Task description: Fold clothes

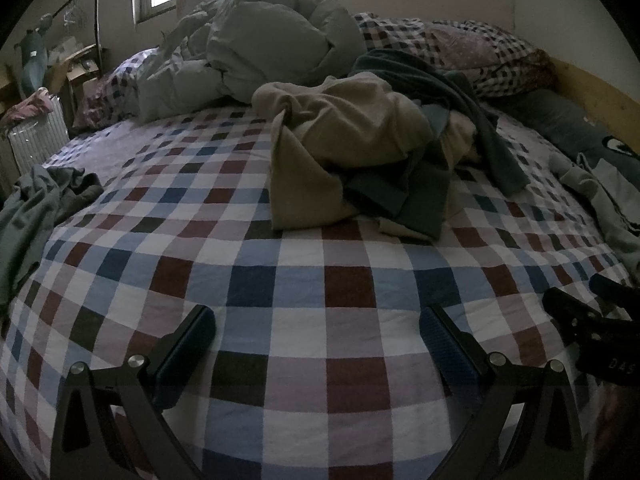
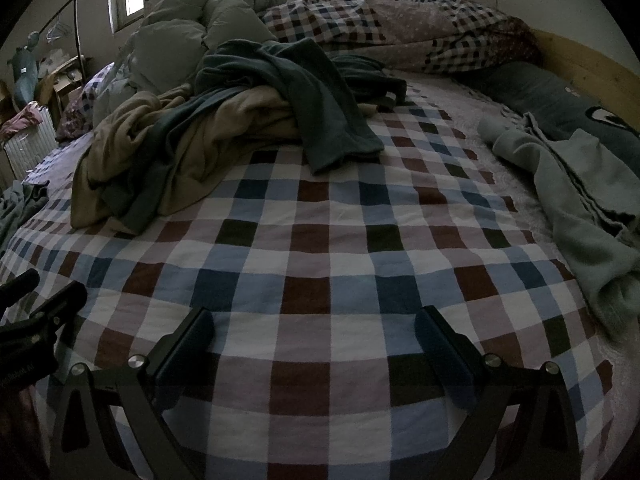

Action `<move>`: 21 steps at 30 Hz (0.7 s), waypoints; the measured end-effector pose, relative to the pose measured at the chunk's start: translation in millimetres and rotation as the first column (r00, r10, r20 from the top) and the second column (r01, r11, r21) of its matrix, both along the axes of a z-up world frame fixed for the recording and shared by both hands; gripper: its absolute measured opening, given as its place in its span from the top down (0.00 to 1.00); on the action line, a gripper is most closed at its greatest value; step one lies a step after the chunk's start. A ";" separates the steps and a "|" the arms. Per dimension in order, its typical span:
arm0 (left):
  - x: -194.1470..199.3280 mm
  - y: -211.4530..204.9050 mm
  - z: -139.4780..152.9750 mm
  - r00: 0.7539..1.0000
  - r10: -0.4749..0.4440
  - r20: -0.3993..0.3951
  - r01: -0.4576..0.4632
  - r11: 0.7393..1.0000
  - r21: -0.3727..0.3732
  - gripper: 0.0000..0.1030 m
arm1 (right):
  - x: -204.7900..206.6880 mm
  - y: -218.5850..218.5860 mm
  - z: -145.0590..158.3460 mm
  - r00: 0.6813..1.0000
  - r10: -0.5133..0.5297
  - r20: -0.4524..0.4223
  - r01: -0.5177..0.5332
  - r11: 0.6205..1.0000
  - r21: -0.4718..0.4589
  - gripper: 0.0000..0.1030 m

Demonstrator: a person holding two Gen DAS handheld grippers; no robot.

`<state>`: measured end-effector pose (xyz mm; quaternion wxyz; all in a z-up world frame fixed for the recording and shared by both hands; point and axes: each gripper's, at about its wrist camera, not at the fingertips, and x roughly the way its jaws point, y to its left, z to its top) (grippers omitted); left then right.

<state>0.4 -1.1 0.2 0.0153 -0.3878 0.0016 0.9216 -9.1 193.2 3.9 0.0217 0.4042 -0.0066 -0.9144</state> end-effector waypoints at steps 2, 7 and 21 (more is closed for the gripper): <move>-0.2 -0.1 0.1 1.000 -0.001 0.004 0.001 1.000 0.003 0.00 | -1.1 1.1 0.5 1.000 0.002 0.005 -0.002 1.000 -0.007 0.00; 0.4 0.8 0.9 1.000 -0.001 0.001 0.001 1.000 0.004 0.00 | -0.9 0.2 1.2 1.000 0.001 0.005 -0.001 1.000 -0.003 0.00; 9.2 -14.1 39.3 0.993 -0.028 -0.113 0.051 0.978 0.201 0.00 | -0.8 5.2 34.0 0.997 0.016 -0.073 -0.023 0.995 -0.093 0.00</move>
